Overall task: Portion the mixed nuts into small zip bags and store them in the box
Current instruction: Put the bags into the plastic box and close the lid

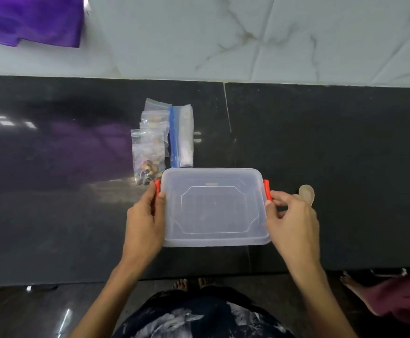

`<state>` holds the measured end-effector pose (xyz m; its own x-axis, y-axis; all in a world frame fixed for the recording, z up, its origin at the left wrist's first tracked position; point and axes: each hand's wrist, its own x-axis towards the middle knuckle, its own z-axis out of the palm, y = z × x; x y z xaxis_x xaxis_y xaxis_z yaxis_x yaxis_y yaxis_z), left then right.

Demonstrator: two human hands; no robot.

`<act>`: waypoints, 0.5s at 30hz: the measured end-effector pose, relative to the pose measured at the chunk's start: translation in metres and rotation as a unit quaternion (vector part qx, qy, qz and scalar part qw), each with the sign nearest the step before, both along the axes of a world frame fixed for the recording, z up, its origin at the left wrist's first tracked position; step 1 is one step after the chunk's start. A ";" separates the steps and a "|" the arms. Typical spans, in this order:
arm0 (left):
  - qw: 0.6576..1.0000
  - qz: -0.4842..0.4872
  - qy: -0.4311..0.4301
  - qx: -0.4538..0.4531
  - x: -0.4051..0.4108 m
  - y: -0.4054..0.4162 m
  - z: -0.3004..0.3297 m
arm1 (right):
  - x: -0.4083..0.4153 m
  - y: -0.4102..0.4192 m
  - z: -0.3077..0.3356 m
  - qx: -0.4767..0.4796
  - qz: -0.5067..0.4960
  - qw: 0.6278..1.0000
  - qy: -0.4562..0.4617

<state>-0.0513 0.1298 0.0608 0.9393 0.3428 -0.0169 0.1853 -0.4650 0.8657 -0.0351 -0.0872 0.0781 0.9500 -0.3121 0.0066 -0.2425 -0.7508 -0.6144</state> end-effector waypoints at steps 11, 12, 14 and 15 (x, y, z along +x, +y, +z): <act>0.982 0.104 0.141 -0.066 0.007 0.016 -0.017 | 0.003 -0.005 -0.004 0.011 0.009 1.000 0.009; 0.969 0.099 0.171 -0.148 0.008 0.018 -0.022 | 0.003 -0.006 -0.004 0.014 0.010 1.000 0.006; 0.946 0.073 0.221 -0.224 0.008 0.018 -0.029 | 0.004 -0.006 -0.005 0.011 0.012 1.000 0.001; 0.943 0.065 0.231 -0.232 0.008 0.017 -0.030 | 0.004 -0.006 -0.005 0.010 0.013 1.000 -0.001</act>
